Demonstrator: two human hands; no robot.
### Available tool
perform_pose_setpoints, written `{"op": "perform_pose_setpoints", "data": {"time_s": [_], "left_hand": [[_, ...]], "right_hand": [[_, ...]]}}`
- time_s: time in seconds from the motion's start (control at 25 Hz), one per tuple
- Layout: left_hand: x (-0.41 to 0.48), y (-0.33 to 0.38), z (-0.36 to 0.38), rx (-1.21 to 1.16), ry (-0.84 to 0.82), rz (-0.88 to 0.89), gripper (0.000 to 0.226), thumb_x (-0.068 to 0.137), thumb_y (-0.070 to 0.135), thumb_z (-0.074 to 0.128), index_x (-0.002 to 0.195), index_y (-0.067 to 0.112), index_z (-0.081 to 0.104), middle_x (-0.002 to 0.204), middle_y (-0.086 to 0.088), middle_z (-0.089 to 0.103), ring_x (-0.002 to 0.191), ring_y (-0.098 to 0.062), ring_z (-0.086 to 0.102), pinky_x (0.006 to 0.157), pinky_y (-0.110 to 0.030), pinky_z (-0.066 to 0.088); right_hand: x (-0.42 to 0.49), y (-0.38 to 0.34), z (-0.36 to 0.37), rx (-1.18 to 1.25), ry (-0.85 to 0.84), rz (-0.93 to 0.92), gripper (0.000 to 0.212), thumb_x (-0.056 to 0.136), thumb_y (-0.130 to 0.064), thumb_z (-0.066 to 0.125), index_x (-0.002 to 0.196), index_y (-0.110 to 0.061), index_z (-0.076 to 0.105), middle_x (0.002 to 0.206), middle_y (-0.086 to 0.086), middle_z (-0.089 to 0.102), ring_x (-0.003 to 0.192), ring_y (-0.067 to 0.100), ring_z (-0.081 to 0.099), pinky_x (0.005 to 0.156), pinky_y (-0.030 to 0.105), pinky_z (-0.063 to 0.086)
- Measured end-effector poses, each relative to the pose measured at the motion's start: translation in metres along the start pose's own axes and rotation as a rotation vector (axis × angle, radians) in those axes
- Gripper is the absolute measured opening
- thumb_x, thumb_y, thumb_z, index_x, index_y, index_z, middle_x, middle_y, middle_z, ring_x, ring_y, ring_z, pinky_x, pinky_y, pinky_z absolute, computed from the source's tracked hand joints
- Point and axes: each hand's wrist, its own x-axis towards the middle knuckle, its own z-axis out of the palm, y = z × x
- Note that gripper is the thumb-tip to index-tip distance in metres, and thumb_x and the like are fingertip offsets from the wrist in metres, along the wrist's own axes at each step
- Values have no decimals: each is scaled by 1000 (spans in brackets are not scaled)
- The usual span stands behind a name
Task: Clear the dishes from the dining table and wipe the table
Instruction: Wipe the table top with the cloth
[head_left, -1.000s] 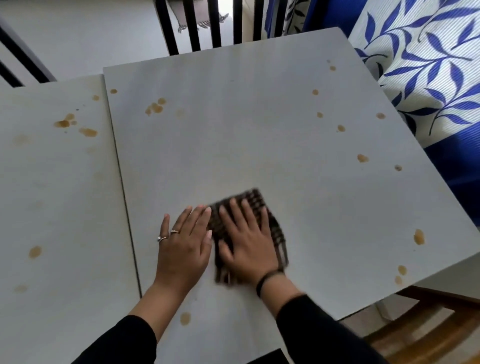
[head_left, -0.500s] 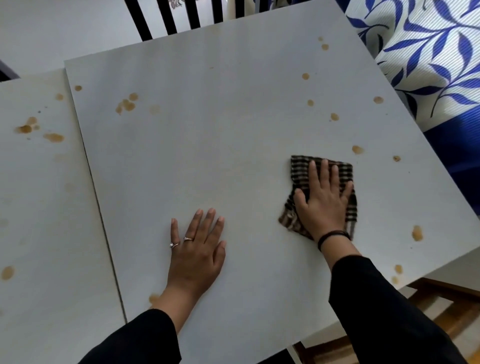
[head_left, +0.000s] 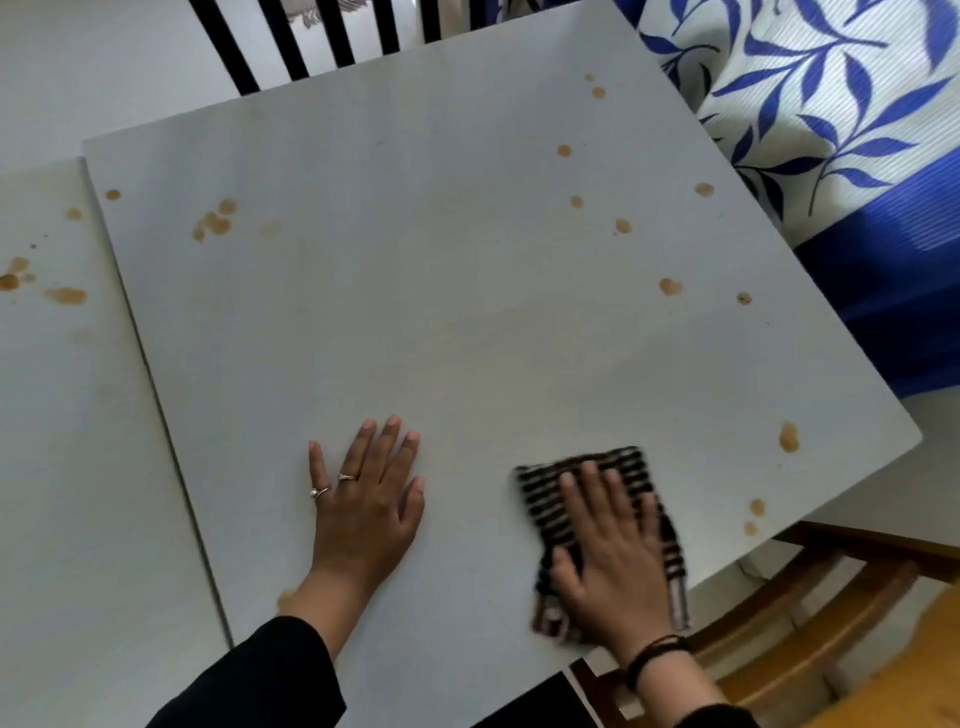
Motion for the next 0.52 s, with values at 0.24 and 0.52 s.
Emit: {"op": "perform_pose_setpoints", "data": {"time_s": [0.24, 0.52], "left_hand": [[12, 29, 2, -33, -2, 26, 49, 84, 23, 37, 127, 16, 60, 138, -9, 53, 131, -31, 45, 107, -67, 15], [77, 98, 11, -96, -48, 245, 43, 88, 28, 42, 125, 21, 61, 138, -5, 53, 131, -28, 45, 107, -68, 15]], "right_hand": [[110, 47, -31, 16, 14, 487, 76, 90, -51, 32, 154, -24, 3, 161, 4, -5, 147, 24, -6, 115, 56, -3], [33, 22, -5, 66, 70, 292, 76, 85, -53, 36, 153, -26, 16, 161, 1, 9, 148, 22, 3, 116, 52, 3]]}}
